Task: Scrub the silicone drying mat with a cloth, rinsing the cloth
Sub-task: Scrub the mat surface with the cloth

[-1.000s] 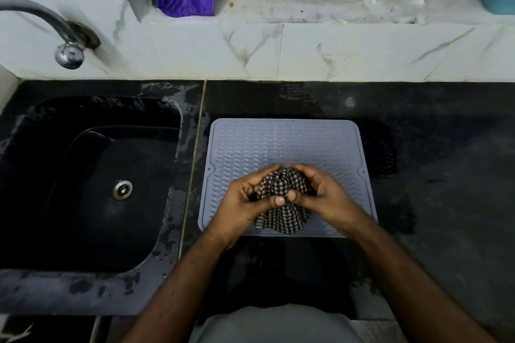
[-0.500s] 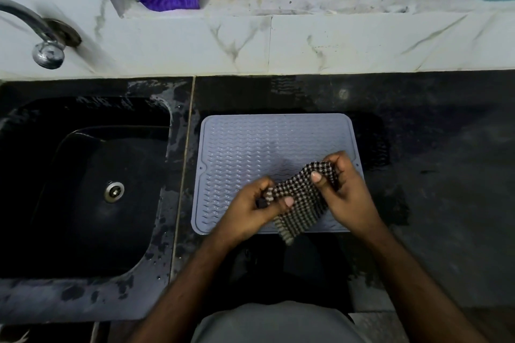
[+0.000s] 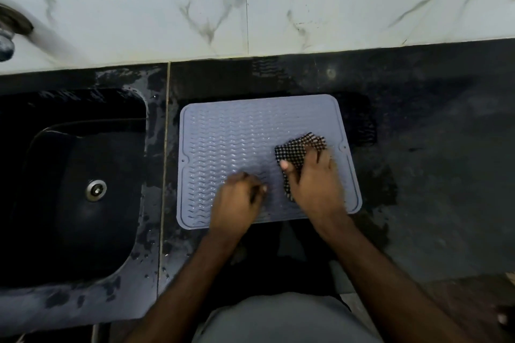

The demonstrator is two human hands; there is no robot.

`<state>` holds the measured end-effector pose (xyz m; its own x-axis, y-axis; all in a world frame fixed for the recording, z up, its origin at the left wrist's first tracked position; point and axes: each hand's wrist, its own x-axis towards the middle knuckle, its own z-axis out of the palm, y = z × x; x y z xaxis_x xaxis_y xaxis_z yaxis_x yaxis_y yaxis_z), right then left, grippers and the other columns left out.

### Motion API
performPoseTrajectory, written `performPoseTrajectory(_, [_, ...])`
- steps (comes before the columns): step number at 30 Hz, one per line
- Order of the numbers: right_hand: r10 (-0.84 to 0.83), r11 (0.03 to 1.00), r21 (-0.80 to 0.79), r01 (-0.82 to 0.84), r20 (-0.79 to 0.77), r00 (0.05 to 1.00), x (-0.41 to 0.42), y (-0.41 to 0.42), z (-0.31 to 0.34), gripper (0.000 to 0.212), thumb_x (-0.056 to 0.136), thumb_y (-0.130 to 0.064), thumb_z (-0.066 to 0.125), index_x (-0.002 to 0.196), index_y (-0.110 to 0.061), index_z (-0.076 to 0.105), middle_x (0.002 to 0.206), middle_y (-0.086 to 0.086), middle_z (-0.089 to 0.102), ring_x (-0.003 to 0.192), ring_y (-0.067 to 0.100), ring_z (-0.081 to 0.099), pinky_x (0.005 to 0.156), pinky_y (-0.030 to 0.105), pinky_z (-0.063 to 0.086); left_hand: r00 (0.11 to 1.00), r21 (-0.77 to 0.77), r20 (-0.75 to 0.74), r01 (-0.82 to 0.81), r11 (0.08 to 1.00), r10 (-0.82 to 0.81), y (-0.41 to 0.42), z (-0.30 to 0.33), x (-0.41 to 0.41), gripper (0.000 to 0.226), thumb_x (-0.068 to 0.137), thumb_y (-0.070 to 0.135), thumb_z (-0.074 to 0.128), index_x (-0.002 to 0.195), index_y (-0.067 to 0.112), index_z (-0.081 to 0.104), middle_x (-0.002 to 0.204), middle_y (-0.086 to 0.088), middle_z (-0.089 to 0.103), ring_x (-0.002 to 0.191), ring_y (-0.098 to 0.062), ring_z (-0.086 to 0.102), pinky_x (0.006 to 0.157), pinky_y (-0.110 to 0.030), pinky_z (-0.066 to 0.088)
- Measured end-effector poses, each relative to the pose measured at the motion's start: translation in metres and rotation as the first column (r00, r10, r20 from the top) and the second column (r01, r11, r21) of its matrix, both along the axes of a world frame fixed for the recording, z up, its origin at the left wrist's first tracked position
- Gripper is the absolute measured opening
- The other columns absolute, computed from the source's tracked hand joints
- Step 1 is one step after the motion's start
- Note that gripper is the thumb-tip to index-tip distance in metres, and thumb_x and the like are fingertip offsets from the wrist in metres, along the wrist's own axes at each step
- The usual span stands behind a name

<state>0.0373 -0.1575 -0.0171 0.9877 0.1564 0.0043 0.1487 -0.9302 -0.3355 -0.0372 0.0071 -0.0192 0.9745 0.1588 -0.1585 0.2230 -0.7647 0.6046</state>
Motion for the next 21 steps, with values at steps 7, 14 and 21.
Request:
performPoseTrajectory(7, [0.015,0.961,-0.276,-0.036,-0.078,0.997,0.007,0.029,-0.018,0.081,0.097,-0.062,0.034,0.147,0.002,0.029,0.122,0.021,0.049,0.104,0.035,0.053,0.067,0.041,0.054,0.996,0.274,0.081,-0.059,0.96,0.038,0.088,-0.011,-0.006,0.053,0.098,0.028,0.062,0.144,0.005,0.051,0.156,-0.017,0.042,0.142,-0.037,0.04,0.117,-0.05,0.036])
performPoseTrajectory(14, [0.076,0.964,-0.255,-0.077,-0.01,0.997,0.015,0.028,-0.024,0.036,0.097,-0.01,0.053,0.124,0.013,0.055,0.093,0.027,0.065,0.07,0.038,0.066,0.057,0.04,0.053,0.998,0.28,-0.007,0.065,0.958,-0.065,0.115,-0.041,-0.028,0.06,0.106,0.038,0.027,0.159,0.011,0.027,0.168,-0.006,0.017,0.156,-0.024,0.012,0.126,-0.047,0.016])
performPoseTrajectory(21, [0.049,0.991,-0.127,-0.042,0.052,0.997,-0.004,0.074,-0.029,0.026,0.094,-0.009,0.06,0.112,0.01,0.063,0.084,0.023,0.066,0.058,0.036,0.065,0.047,0.037,0.05,0.999,0.406,-0.037,0.05,0.912,-0.038,0.113,-0.053,-0.026,0.058,0.107,0.036,0.023,0.161,0.013,0.021,0.169,-0.004,0.013,0.157,-0.021,0.008,0.128,-0.042,0.006])
